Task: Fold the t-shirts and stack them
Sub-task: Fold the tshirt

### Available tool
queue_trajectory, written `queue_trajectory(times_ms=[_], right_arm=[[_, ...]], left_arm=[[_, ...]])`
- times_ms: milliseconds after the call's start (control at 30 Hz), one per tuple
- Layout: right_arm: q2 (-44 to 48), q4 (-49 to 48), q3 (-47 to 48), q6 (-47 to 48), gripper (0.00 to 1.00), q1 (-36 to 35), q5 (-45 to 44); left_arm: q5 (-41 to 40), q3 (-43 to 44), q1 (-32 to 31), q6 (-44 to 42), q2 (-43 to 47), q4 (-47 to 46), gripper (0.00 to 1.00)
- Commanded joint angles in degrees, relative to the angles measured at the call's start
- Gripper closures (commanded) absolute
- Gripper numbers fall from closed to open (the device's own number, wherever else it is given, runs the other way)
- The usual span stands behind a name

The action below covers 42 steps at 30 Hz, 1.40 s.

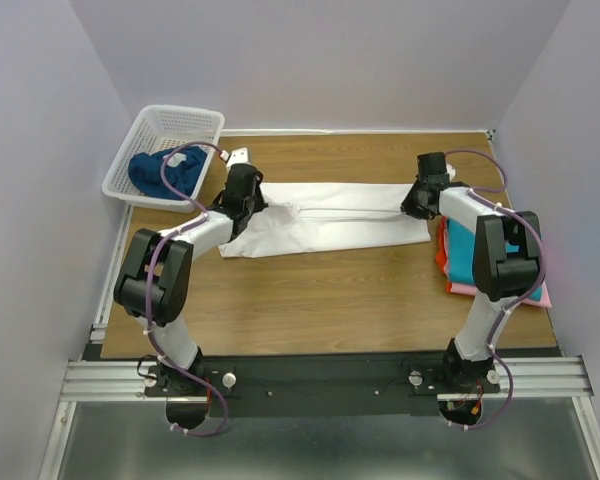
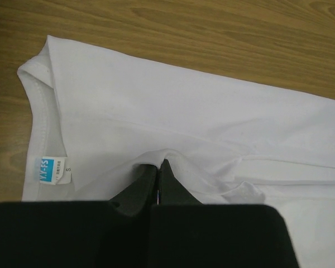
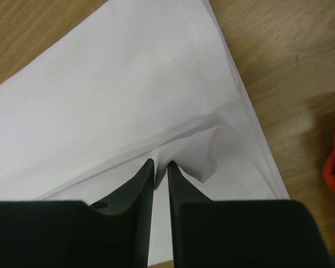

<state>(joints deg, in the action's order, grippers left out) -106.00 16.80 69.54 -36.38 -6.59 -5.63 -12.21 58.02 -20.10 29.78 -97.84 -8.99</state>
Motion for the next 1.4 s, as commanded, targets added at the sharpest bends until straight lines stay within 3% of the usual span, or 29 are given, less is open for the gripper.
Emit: queue_trajectory(times_ms=[0,33,67,100,133,167,200,333,567,767,900,1367], right_arm=[[-4.47,0.43,4.98,0.26,0.71,-0.09,-4.74],[-5.35,0.6,6.3,0.69,0.65,0.08,-4.83],[-6.67,0.61,8.23,0.87,0.6,0.09,-5.79],[-7.12,0.69,9.38,1.31,0.5,0.09,-5.88],[-7.47,1.3,10.43,1.83,0.32,0.09,-5.62],[-7.38,1.57,11.23,2.27,0.02,0.09,-5.45],[-6.69,1.83,11.93,2.54,0.0,0.17,-5.36],[-2.48,2.1,10.28,4.56,0.0,0.17,-2.64],[5.18,2.01,1.05,9.12,0.0,-0.26,9.47],[2.47,1.92,0.95,10.45,0.0,-1.06,12.22],[-3.15,2.1,4.98,10.63,0.0,-1.23,13.1],[-17.31,7.54,24.32,8.87,0.0,-0.36,-1.65]], left_arm=[[1.57,4.11,1.63,-1.65,-3.22,-1.11,0.76],[1.75,4.9,1.99,-1.66,-4.8,-1.11,0.65],[2.36,6.82,2.43,-1.66,-5.6,-0.77,0.43],[2.71,7.63,2.87,-1.83,-6.13,-0.67,0.21],[3.15,8.51,3.39,-2.0,-6.92,-0.59,0.02],[3.24,9.38,3.57,-2.27,-6.84,-0.5,0.02],[3.33,10.61,3.66,-3.05,-6.75,-0.67,0.02],[7.35,11.07,3.57,-2.28,-3.25,-0.93,0.02],[14.4,-2.71,2.96,1.5,3.36,-6.73,0.02],[17.66,-4.41,2.96,2.13,-0.41,-9.11,0.02],[17.39,-0.9,3.13,1.95,-4.98,-8.06,0.02],[14.75,0.43,6.65,1.07,-8.33,-5.68,0.02]])
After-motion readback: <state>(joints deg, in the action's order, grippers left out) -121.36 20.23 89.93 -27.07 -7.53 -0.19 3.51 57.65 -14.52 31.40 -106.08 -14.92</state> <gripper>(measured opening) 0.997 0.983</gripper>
